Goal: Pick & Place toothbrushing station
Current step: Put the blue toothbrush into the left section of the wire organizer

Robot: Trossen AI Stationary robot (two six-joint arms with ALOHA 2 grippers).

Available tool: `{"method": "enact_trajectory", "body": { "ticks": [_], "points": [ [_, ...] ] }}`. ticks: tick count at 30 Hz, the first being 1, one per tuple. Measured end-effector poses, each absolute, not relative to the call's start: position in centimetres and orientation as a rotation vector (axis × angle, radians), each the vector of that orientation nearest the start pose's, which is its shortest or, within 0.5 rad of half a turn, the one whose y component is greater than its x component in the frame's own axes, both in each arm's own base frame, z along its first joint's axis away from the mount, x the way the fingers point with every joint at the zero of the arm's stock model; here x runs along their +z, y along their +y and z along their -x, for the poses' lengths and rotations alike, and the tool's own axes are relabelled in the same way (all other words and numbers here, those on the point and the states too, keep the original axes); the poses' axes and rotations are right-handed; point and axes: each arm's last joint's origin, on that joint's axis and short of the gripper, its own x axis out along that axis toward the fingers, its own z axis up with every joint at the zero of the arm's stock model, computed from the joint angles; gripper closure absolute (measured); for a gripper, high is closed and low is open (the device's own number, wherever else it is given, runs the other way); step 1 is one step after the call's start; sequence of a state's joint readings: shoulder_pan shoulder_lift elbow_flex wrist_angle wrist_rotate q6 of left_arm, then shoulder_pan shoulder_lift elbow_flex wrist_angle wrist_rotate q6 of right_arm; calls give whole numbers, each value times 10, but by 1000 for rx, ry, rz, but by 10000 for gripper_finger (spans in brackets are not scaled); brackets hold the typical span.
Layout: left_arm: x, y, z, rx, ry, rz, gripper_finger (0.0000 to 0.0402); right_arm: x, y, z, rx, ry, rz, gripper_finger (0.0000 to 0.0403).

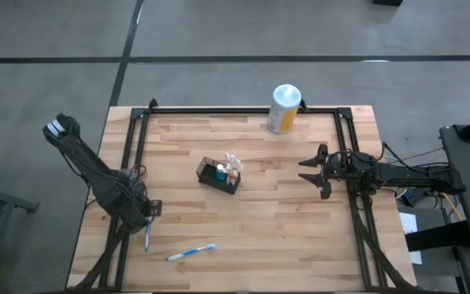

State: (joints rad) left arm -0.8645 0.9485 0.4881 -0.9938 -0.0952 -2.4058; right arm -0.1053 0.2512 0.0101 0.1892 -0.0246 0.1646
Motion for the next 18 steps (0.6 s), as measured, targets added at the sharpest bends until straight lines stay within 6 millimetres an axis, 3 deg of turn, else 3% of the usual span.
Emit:
{"method": "enact_trajectory", "body": {
  "ticks": [9,18],
  "points": [
    [164,-93,-84,1083,1097,1276,266,164,-11,-113,-84,45,-168,199],
    [159,-103,-94,974,1090,1253,266,164,-11,-113,-85,45,-168,199]
  ]
}}
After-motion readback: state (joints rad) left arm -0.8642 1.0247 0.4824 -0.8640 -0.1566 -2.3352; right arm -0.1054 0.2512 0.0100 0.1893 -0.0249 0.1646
